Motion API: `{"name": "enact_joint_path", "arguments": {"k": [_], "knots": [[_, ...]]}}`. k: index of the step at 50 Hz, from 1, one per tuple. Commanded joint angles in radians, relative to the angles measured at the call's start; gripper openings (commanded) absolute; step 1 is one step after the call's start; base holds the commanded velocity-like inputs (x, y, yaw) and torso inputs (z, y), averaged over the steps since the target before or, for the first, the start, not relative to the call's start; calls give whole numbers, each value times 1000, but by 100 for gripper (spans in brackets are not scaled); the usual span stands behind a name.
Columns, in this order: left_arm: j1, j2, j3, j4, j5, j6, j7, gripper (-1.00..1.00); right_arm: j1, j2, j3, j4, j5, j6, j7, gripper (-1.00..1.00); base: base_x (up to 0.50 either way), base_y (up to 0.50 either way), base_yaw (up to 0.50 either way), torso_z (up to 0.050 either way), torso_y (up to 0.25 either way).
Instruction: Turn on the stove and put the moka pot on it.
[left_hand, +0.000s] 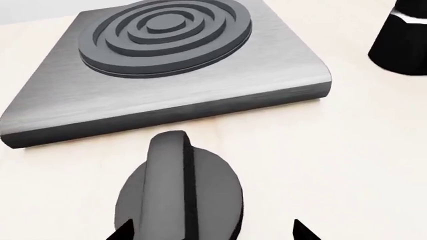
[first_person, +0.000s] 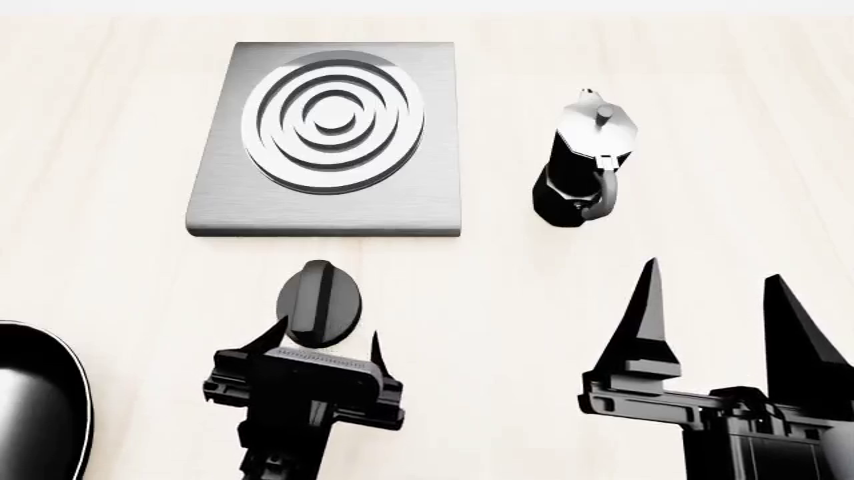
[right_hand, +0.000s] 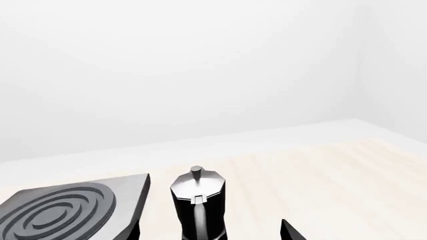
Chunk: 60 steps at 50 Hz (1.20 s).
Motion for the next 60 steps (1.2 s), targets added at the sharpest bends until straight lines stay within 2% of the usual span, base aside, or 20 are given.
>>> {"name": "enact_joint_path", "arguments": {"k": [1,38,60], "knots": [[5,15,3,9,8,-6,29,100,1,-11,23,-7,-14,6,-16,100,0,0,0,0,0],[-24,14,65,9,3,-13,22,100,0,11,25,-8,2,-10,6,100,0,0,0,0,0],[-84,26,77,-65,-2,-1,23,100,-2,26,29,-16,15,-13,22,100,0,0,0,0,0]]}}
